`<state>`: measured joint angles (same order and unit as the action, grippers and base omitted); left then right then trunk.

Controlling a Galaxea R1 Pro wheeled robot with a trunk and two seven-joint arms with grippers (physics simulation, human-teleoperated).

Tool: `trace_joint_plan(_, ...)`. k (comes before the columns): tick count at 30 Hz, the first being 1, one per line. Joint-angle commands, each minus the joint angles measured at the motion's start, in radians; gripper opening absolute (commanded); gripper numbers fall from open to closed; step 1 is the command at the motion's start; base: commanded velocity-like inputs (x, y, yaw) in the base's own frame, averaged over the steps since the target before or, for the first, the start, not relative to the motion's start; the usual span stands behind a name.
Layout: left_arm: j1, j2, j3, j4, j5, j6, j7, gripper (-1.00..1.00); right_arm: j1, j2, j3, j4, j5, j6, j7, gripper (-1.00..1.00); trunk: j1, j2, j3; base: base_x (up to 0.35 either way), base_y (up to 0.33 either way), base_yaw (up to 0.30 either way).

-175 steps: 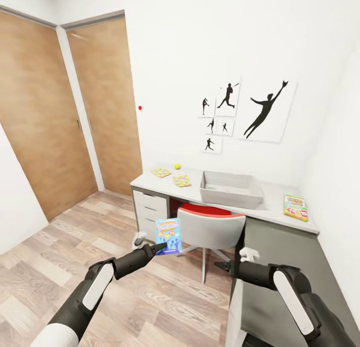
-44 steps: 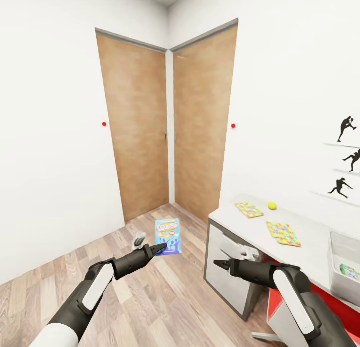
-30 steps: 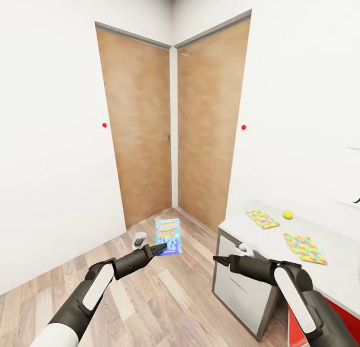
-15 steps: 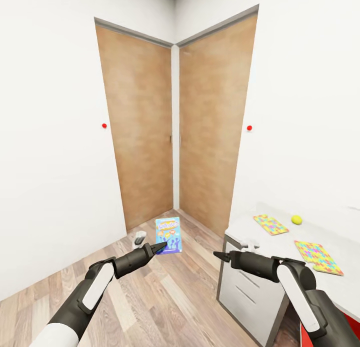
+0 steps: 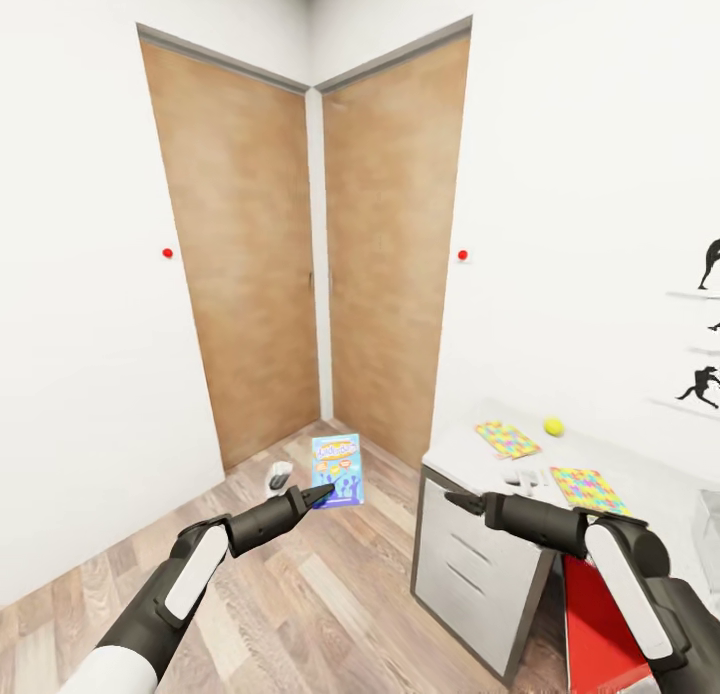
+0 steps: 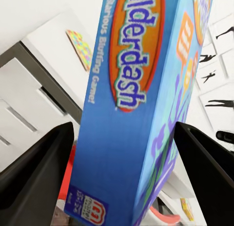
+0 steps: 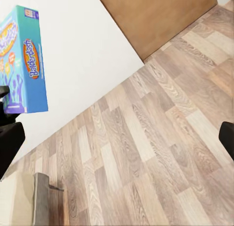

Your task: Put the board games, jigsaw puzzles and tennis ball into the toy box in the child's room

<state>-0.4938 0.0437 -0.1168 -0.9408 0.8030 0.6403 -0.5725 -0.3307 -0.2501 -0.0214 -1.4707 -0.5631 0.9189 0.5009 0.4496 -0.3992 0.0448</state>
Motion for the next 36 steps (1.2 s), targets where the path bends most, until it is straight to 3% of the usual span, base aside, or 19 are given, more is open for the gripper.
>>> trace_joint_plan(1,0.0,0.001,-0.001,0.0,0.01,0.007,0.002,-1.0,-0.001,-0.004,-0.009,0.0,0.004,0.005,0.022,1.0,0.0,-0.001,0.0,0.001,0.001,-0.281)
trace_joint_plan(15,0.0,0.001,-0.001,0.0,0.01,0.007,0.003,-1.0,-0.001,-0.032,-0.068,-0.003,0.003,0.005,0.126,1.0,0.0,-0.001,0.0,0.0,0.0,-0.288)
trace_joint_plan(17,0.0,0.001,-0.001,0.0,0.01,0.007,0.003,-1.0,-0.001,-0.039,-0.082,-0.004,0.003,0.005,0.192,1.0,0.0,-0.001,0.0,0.0,0.0,-0.291)
trace_joint_plan(21,0.0,0.001,-0.001,0.0,0.01,0.007,0.003,-1.0,-0.001,-0.049,-0.089,-0.005,0.004,0.005,0.26,1.0,0.0,-0.001,0.0,0.0,0.0,-0.291)
trace_joint_plan(22,0.0,0.001,-0.001,0.0,0.01,0.007,0.003,-1.0,-0.001,-0.063,-0.094,-0.005,0.004,0.005,0.304,1.0,0.0,-0.001,0.0,0.0,0.0,-0.291)
trace_joint_plan(31,0.0,0.001,-0.001,0.001,0.01,0.007,0.003,-1.0,-0.001,-0.084,-0.101,-0.006,0.005,0.005,0.361,1.0,0.0,-0.001,0.0,0.0,0.0,-0.291)
trace_joint_plan(36,0.0,0.001,-0.001,0.002,0.01,0.007,0.003,-1.0,-0.001,-0.106,-0.104,-0.008,0.005,0.005,0.435,1.0,0.0,-0.001,0.0,0.0,0.0,-0.291)
